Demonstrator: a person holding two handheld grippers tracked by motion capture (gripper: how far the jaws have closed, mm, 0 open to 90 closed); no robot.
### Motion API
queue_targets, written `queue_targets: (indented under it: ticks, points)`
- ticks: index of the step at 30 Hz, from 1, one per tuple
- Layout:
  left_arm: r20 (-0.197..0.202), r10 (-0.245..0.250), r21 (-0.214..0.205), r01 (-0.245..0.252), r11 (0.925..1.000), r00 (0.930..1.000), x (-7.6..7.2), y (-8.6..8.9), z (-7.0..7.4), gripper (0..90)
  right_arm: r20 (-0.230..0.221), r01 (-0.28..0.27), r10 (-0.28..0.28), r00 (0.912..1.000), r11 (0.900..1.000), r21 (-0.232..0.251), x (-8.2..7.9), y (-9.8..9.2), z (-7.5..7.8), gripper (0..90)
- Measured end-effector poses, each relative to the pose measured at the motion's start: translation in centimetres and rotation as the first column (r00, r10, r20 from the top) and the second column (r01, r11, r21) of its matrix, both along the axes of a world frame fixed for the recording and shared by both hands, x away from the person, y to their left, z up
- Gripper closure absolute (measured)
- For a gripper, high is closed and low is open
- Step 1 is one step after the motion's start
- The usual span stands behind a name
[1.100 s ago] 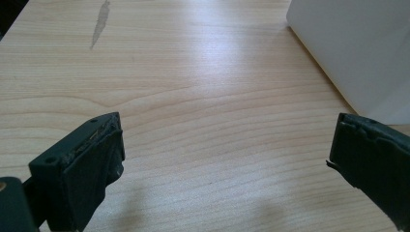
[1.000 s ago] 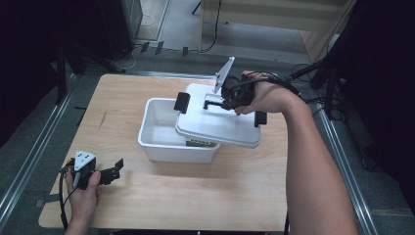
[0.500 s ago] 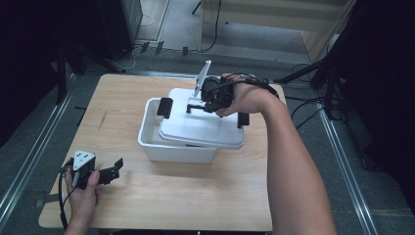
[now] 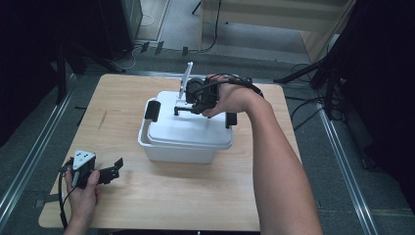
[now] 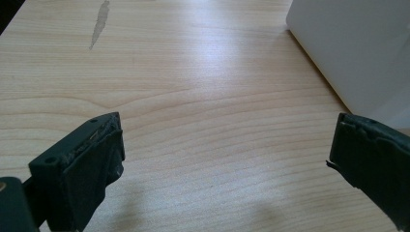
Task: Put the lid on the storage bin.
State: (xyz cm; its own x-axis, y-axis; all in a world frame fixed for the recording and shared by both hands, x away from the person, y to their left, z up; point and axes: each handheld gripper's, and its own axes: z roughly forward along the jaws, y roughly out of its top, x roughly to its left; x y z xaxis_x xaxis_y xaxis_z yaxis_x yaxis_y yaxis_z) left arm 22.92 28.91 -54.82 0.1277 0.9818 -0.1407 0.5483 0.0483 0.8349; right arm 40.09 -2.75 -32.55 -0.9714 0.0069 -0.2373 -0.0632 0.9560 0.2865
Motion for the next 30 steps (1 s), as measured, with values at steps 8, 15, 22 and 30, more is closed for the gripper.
queue_targets:
  ticks: [8, 15, 22, 30]
  points:
    - [0.000, -0.001, 0.000, 0.001, 1.0000, 1.0000, 0.0, 0.0, 0.0, 0.0, -0.001, -0.016, 0.016, 0.9999, 0.9999, -0.005, -0.1, 1.3, 0.0, 85.6]
    - [-0.001, -0.001, -0.002, 0.001, 1.0000, 1.0000, 0.0, 0.0, 0.0, 0.0, -0.007, -0.006, 0.006, 1.0000, 0.9999, -0.014, -0.3, 2.1, -0.1, 85.6]
    - [0.000, -0.002, -0.004, 0.002, 1.0000, 1.0000, 0.0, 0.0, 0.0, 0.0, -0.009, -0.024, 0.024, 0.9997, 0.9996, -0.018, -0.1, 2.9, -0.7, 85.7]
    - [-0.001, -0.001, -0.003, 0.001, 1.0000, 1.0000, 0.0, 0.0, 0.0, 0.0, -0.011, -0.018, 0.017, 0.9998, 0.9993, -0.033, -0.2, 3.3, -1.2, 85.6]
